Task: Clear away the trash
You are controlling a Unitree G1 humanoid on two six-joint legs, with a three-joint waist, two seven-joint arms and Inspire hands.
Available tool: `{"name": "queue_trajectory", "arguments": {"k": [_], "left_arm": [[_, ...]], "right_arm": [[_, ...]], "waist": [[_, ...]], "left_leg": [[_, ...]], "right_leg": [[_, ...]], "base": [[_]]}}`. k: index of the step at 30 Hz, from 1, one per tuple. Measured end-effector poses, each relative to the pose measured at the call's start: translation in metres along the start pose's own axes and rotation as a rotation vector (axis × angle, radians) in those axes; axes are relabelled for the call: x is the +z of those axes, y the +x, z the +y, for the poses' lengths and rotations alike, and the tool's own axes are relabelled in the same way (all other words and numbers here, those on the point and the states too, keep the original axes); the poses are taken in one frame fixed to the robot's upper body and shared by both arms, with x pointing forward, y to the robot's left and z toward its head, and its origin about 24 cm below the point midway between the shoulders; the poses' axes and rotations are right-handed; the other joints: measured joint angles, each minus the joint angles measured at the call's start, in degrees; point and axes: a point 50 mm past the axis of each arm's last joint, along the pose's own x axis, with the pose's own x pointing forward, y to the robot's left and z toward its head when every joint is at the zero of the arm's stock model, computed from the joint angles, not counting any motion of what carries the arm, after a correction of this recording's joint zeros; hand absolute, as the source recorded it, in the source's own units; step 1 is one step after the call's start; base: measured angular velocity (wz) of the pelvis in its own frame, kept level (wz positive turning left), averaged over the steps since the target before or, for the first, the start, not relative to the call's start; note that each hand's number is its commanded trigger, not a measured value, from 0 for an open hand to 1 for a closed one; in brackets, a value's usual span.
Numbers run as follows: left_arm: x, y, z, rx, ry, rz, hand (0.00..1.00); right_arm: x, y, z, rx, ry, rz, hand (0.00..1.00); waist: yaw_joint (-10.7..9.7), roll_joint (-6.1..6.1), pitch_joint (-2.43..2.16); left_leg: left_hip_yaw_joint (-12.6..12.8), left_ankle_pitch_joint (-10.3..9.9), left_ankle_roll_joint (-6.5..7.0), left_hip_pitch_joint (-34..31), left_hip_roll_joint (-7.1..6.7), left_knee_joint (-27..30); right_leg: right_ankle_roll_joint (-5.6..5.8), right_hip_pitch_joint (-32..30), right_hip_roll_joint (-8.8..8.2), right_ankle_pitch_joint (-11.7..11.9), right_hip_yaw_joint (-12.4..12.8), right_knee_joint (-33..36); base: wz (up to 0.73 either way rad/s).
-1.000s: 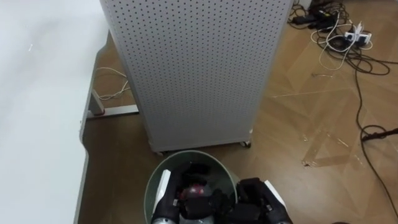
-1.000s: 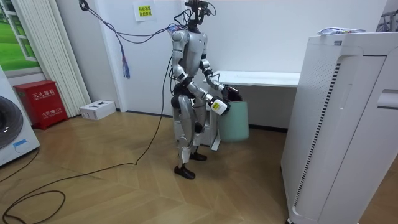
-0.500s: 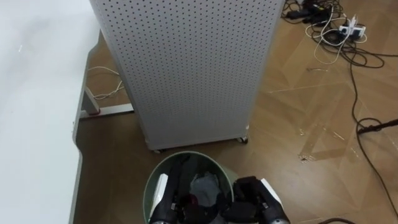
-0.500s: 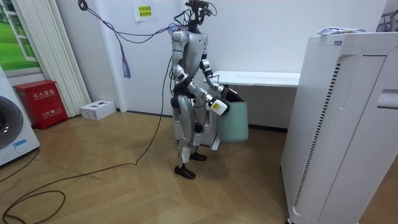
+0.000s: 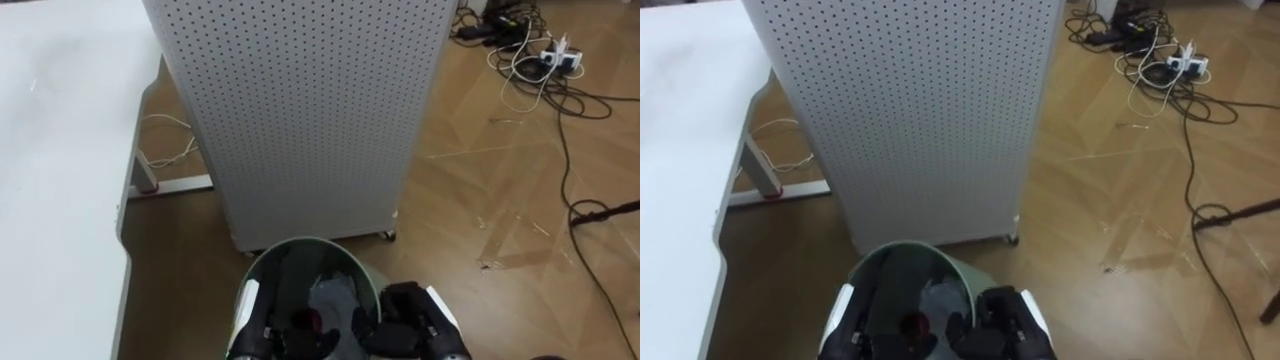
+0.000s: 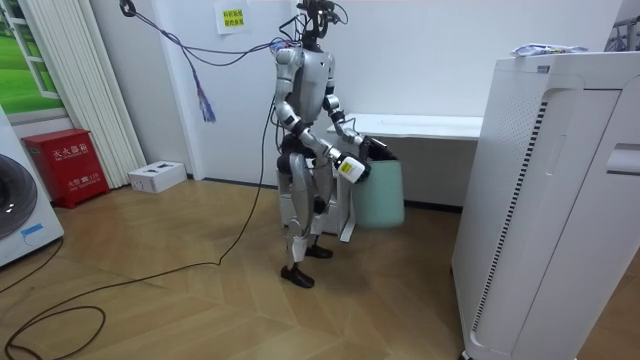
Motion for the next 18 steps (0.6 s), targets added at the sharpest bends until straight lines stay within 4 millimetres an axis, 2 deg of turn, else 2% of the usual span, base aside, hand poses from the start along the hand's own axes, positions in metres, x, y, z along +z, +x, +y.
{"name": "queue_trajectory", "arguments": {"k": [4,8,10,18], "left_arm": [[-0.004,-0.013,0.002,-0.043,-0.016,-0.006,0.0],[-0.007,-0.021,0.005,-0.04,-0.027,-0.005,0.0],[-0.015,-0.027,0.011,-0.019,-0.038,0.025,0.0],[-0.025,-0.039,0.026,0.013,-0.024,0.06,0.0]], "right_arm": [[-0.02,-0.015,-0.009,-0.049,0.029,0.064,1.0],[-0.04,-0.031,-0.018,-0.103,0.04,0.131,1.0],[-0.055,-0.044,-0.027,-0.141,0.048,0.185,1.0],[-0.093,-0.069,-0.048,-0.288,0.067,0.357,1.0]], "waist": [[-0.2,-1.08,-1.05],[-0.2,-1.04,-1.18],[0.0,-0.88,-1.66],[1.2,-0.97,-1.85]], "left_leg": [[-0.1,-0.1,-0.11,2.0,-0.05,-0.6],[-0.3,-0.2,-0.34,6.0,-0.2,-2.5],[-0.3,-0.4,-0.64,8.2,-0.18,-3.6],[0.3,-0.3,-0.84,11.7,-0.27,-5.5]], "right_leg": [[0.02,2.4,0.0,0.1,-0.3,-1.2],[0.06,6.3,-0.07,0.1,-1.7,-2.5],[0.05,8.4,0.04,0.1,-2.4,-3.4],[0.03,11.1,0.08,0.1,-2.5,-4.3]], "base": [[0.0],[0.04],[-0.07],[-0.05]]}}
